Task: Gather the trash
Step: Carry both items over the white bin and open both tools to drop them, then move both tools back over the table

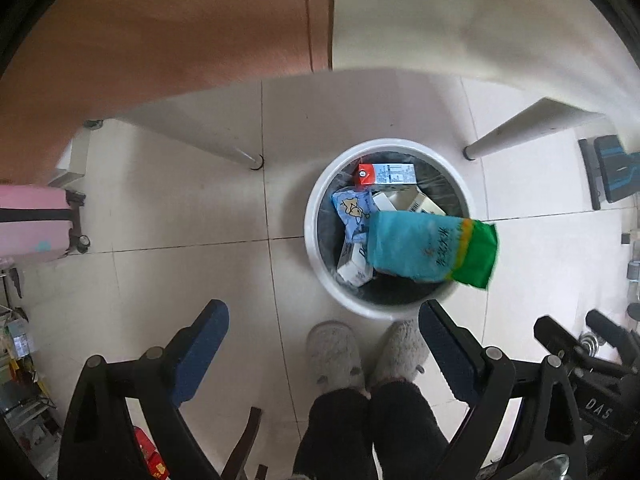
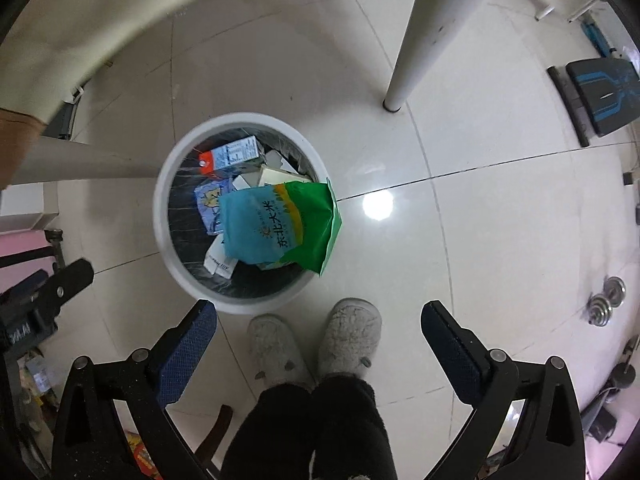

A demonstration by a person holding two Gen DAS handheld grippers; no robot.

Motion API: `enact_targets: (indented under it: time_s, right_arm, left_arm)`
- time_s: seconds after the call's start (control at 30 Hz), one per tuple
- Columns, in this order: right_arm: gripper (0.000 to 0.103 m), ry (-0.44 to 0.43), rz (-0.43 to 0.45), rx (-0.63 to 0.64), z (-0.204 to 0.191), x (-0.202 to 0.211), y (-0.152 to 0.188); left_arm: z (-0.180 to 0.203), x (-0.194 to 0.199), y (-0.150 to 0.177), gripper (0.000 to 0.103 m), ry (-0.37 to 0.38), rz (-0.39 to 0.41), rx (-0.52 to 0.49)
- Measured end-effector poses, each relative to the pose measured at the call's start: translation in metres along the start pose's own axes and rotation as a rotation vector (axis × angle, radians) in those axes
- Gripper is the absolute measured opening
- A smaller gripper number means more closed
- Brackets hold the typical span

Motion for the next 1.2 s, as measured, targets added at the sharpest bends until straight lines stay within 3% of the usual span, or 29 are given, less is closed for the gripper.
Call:
enact_targets:
  time_s: [0.4, 0.83, 1.07, 1.2]
  right_arm:
    - [0.103, 0.021, 0.084, 0.025, -0.017, 0.147, 0.036]
    - [0.103, -0.009, 0.145, 0.051, -0.045, 0.302, 0.072]
    - [0.103, -0.057, 0.159, 0.027, -0.053, 0.367, 0.077]
    - [0.103, -0.105, 0.179, -0.006, -0.056, 0.398, 0.054]
  left_arm:
    - [-0.008, 0.123, 0.044, 0.097, 0.036, 0.019, 0.028]
    - [-0.027, 0.245, 0.066, 0.097, 0.069, 0.07, 0.01]
    - [-0.036, 0.294, 0.052, 0.097, 0.05, 0.112, 0.001]
    - [-0.037, 0.324, 0.016, 0.097, 0.041, 0.185, 0.02]
Point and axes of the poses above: each gripper's, at about its wrist camera, not at the fingertips, and x roughly against the way its jaws point, z to its right, y to its underside, the point moved 1 cm from there along -x, roughly the way its jaws point, and after that the axes turned 4 degrees about z, right-handed, at the moved point
